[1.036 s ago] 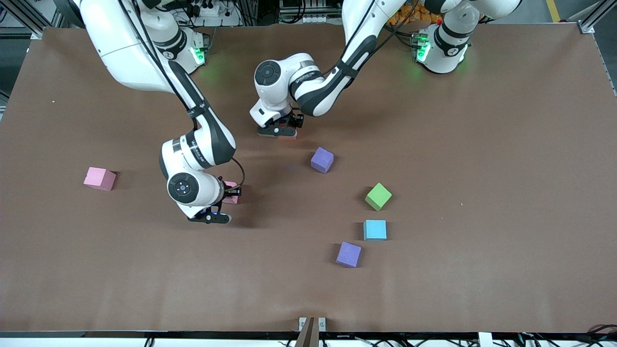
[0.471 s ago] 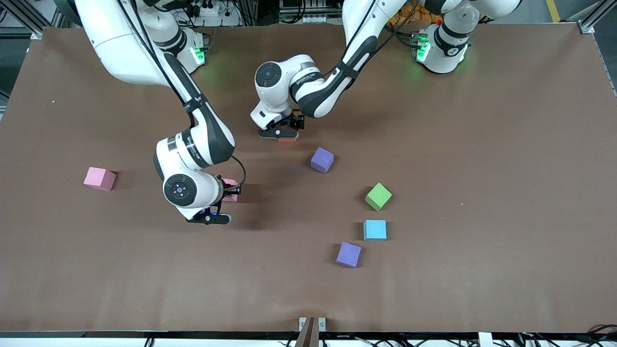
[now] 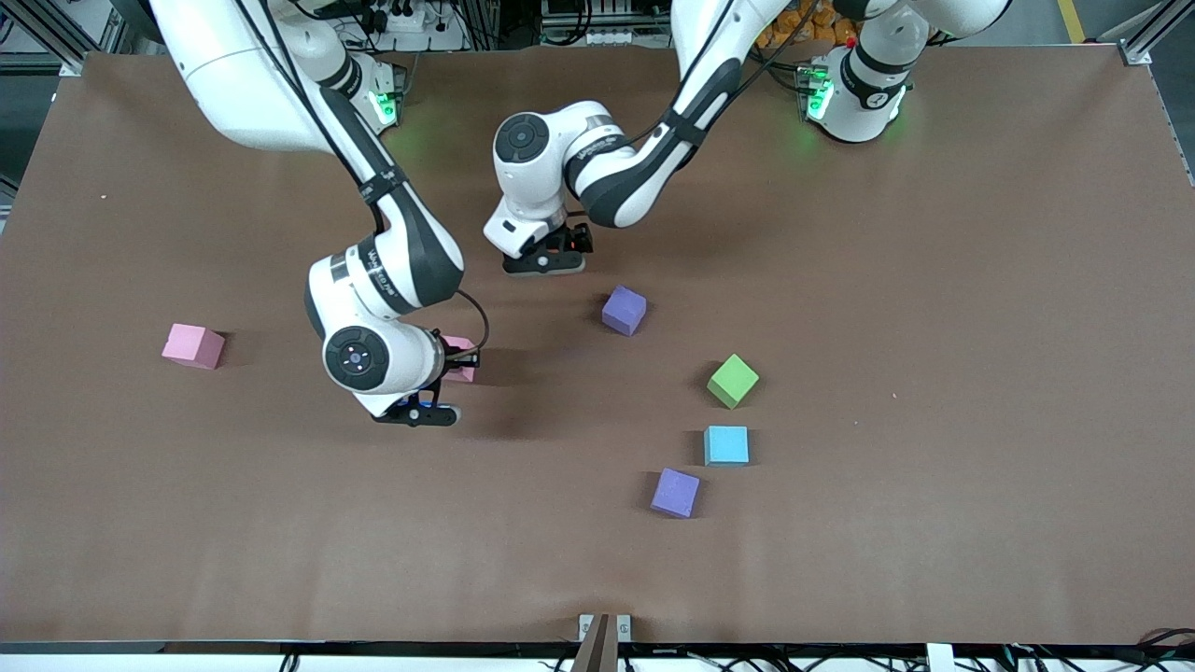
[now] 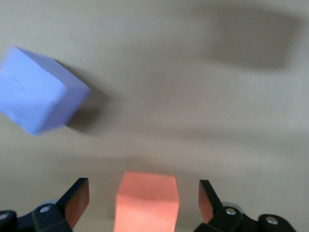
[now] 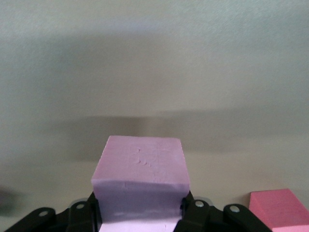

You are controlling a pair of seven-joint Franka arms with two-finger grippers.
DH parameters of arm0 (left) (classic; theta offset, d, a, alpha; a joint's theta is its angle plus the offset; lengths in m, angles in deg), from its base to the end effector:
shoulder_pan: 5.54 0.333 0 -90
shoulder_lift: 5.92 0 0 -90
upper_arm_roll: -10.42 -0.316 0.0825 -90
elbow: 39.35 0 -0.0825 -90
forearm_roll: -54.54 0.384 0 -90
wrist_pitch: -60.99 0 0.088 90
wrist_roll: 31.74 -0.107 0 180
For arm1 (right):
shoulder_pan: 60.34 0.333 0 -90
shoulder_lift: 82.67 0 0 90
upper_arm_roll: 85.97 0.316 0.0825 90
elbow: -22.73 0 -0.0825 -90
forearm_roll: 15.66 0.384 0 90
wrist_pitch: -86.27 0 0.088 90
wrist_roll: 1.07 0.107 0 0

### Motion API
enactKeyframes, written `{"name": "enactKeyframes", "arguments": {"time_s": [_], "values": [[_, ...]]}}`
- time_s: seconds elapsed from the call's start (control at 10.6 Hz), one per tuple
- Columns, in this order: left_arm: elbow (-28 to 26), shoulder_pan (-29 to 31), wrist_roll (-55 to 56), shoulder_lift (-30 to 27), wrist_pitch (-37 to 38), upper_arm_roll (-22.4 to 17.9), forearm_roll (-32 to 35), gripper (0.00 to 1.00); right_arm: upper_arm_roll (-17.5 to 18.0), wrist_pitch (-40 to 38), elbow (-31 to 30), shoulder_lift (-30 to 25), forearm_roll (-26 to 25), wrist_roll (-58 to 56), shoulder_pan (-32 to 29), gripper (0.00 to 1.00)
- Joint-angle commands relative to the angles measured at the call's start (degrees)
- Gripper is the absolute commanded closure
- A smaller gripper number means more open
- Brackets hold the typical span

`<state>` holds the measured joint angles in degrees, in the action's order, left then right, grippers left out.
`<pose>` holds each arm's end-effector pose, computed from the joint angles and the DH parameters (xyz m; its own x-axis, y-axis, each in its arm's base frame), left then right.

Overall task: Arrange blocks into number 1
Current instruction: 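Carry the orange cube to table center while the right gripper carries pink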

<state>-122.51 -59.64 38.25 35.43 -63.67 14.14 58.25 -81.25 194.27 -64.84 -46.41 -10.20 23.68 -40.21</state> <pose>0.3939 -0.6054 0.2602 0.9816 0.1907 0.0114 0.1907 -0.9816 0.0004 0.6120 0.2829 0.2686 0.9522 -0.0469 -0.3017 -0.0496 -0.9988 -0.0013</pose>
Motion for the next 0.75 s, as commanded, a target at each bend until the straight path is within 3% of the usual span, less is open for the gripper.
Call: {"name": "enactKeyframes", "arguments": {"time_s": [0.0, 0.38, 0.66], "values": [[-1.4, 1.2, 11.1, -2.2, 3.4, -4.1, 0.0, 0.0, -0.1, -0.7, -0.7, -1.1, 0.6, 1.2, 0.9, 1.0], [-2.4, 8.3, 28.9, -1.6, 3.6, -4.6, -0.7, 0.0, 0.0, -2.0, -0.9, -1.5, 1.3, 1.8, 3.9, 1.0], [-2.4, 8.6, 31.5, -1.5, 3.6, -4.6, -6.8, 0.0, -0.1, -1.8, -1.1, -1.5, 2.9, 2.8, 7.5, 1.0]]}}
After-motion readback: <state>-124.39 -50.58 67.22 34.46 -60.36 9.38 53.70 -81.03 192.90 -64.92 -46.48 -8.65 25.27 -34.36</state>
